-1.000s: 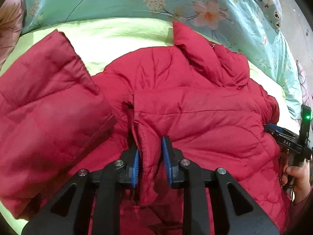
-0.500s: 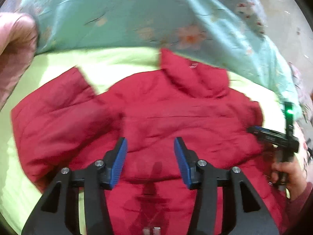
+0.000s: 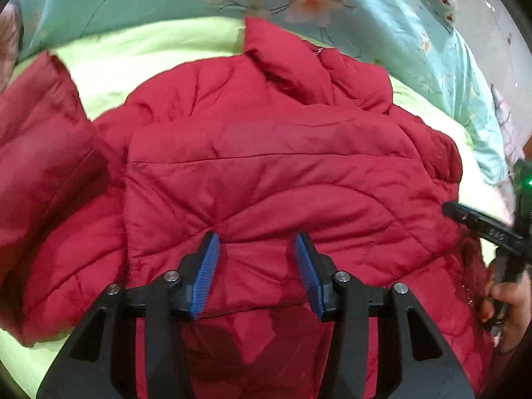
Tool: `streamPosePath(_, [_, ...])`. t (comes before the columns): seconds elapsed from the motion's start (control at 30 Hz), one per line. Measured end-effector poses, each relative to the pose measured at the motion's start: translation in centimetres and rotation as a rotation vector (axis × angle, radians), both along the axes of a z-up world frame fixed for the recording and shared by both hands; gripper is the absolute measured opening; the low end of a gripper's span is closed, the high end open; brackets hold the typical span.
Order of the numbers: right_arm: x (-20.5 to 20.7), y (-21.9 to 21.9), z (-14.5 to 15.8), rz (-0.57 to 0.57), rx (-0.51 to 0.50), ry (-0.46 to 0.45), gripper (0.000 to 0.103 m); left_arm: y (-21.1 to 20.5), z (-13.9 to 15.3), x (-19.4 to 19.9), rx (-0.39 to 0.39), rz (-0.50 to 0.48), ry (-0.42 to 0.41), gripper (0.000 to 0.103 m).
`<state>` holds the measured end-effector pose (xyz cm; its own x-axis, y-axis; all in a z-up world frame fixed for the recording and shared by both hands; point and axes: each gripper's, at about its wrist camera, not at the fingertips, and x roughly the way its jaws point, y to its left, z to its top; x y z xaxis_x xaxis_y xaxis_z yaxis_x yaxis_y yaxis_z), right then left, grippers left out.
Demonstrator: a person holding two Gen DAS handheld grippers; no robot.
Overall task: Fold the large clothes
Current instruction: 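Move the left gripper to the other sleeve and grasp it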
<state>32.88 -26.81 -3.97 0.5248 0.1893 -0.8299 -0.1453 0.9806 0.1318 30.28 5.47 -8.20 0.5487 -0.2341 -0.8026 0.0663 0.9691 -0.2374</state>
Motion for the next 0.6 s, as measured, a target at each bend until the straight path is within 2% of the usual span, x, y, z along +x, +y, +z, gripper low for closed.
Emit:
streamPosePath(0.07, [0.3,-0.6,-0.8,-0.021,0.041,0.017,0.059,-0.3,0.1,-0.1,0.029,-0.009,-0.003,0.044])
streamPosePath(0.17, [0.2,0.1,-0.7,-0.019,-0.003,0.005,0.059,-1.1,0.4,-0.4,0.084,-0.011,-0.009,0.044])
streamPosePath(0.27, [-0.3,0.2,0.2,-0.015,0.033,-0.004,0.060,-1.3,1.4,-1.4,0.117,0.007,-0.030,0.044])
streamPosePath(0.37, [-1.2,0.3,1.3,-0.005,0.054,-0.033,0.060,-1.2,2.7,-3.2,0.204,0.045,-0.081,0.045])
streamPosePath(0.5, [-2.6,0.8,2.5,0.023,0.081,-0.059,0.060,0.8,4.6,-5.4,0.281,0.121,-0.160,0.062])
streamPosePath(0.57, [-3.4,1.0,2.8,0.033,0.088,-0.068,0.060,2.3,5.4,-5.9,0.295,0.159,-0.190,0.064])
streamPosePath(0.6, [-3.5,1.2,2.9,0.037,0.092,-0.069,0.060,3.4,5.9,-6.2,0.292,0.178,-0.209,0.069])
